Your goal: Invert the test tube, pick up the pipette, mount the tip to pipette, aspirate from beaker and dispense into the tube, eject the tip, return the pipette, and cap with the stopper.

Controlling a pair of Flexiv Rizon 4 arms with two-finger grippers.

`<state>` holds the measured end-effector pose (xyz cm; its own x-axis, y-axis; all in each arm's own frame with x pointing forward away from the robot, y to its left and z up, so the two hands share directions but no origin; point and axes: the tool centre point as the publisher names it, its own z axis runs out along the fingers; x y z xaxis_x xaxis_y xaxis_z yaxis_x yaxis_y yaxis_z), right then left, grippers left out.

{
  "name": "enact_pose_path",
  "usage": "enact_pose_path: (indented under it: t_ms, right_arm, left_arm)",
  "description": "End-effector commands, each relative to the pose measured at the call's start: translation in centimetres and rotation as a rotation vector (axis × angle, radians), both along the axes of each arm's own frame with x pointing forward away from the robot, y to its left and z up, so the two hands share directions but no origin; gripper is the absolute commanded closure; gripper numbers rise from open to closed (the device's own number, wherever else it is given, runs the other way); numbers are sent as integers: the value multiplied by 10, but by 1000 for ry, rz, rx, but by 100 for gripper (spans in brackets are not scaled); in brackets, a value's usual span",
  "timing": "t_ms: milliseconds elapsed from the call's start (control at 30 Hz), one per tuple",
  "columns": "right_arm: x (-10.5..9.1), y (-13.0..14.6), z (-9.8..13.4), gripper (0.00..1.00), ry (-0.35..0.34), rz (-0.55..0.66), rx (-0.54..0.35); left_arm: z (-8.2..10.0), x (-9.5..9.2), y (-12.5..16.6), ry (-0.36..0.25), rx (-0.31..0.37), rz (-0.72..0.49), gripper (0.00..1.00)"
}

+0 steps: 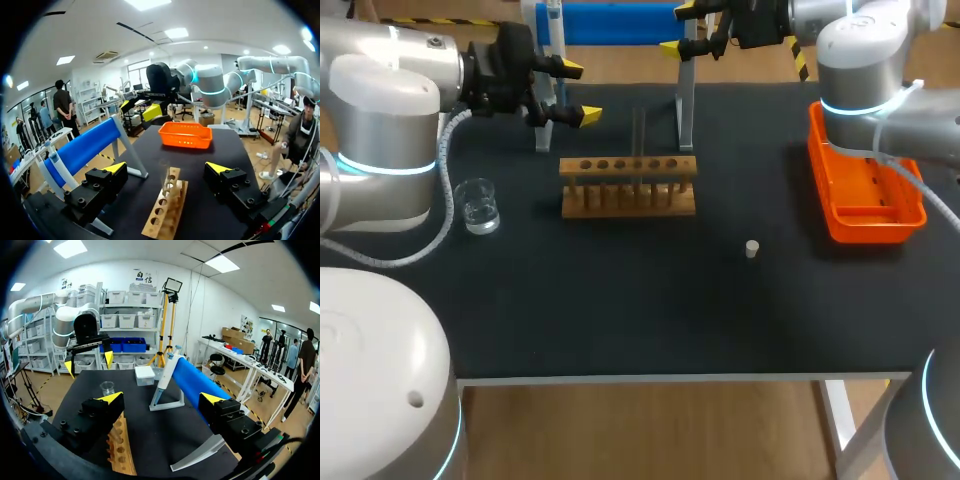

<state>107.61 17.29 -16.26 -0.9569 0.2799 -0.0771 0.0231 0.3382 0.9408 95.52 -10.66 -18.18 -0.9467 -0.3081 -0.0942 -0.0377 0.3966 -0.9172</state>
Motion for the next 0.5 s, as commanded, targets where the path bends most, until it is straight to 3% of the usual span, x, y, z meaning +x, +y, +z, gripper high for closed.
enact_pose_path:
  t_ms: [33,500]
  right_arm:
    - [0,-1,1,0,3,4,-3]
    - [0,-1,1,0,3,4,-3]
  left_arm:
    - [-8,16,-11,18,9,-43,0]
    - [-25,29,-31,34,28,-96,0]
